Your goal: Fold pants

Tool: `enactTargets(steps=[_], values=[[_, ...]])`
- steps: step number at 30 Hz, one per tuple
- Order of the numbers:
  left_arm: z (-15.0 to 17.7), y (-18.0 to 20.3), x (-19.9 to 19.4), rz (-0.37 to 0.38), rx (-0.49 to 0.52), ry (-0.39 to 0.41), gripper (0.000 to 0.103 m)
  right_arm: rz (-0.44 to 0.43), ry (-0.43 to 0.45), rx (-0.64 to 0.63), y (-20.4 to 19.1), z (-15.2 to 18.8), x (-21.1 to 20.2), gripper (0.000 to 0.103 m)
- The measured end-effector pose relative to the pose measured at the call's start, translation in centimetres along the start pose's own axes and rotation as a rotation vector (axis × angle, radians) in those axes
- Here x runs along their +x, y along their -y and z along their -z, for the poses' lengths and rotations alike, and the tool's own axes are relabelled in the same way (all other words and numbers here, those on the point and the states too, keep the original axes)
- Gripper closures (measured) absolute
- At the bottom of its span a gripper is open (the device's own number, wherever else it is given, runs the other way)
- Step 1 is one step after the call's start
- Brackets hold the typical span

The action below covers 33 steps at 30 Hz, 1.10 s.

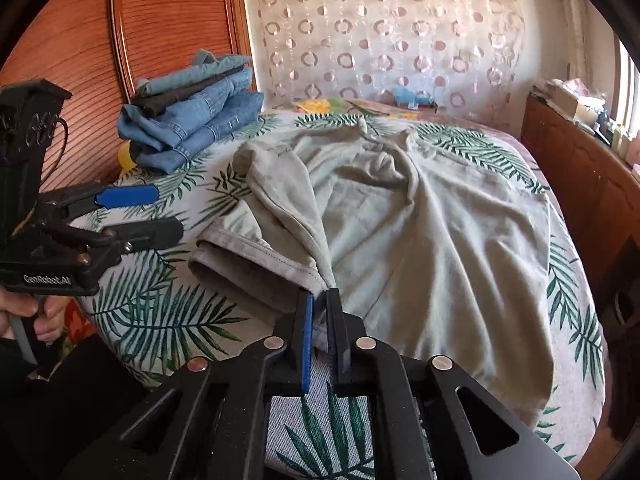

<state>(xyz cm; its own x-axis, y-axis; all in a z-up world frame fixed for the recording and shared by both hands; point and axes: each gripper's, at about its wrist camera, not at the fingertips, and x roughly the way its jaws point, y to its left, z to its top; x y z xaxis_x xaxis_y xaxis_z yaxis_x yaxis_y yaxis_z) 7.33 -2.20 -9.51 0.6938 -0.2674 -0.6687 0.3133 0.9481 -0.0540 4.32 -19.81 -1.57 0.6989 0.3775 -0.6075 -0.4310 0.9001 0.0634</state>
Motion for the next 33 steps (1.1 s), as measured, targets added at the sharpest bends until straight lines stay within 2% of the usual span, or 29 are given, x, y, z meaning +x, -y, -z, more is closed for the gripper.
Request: enactTargets(steps=[6,12,20,29,33], values=[[-0.1,0.4,-0.4,0.002,0.009,0.013,0.024,0.028,0.06,0.033,1.6,0.0,-3.1,0.1],[-0.1,0.9,-0.2,0.01,0.019,0.011,0.024,0.097,0.098,0.069,3.6,0.8,-6.6,0.1],[-0.5,2.6,0.4,0.039,0.063,0.0,0.024,0.185,0.071,0.116,4.9,3.2,-9.0,0.1],[-1.6,4.9,1.7,0.099,0.143,-0.011,0.024,0.222,-0.01,0.142,5.5,3.6,-7.7,0.1],[-1.9,5.8,2.5,0.135,0.17,-0.03,0.036,0.216,-0.022,0.154,6.1,3.6,-8.3,0.099]])
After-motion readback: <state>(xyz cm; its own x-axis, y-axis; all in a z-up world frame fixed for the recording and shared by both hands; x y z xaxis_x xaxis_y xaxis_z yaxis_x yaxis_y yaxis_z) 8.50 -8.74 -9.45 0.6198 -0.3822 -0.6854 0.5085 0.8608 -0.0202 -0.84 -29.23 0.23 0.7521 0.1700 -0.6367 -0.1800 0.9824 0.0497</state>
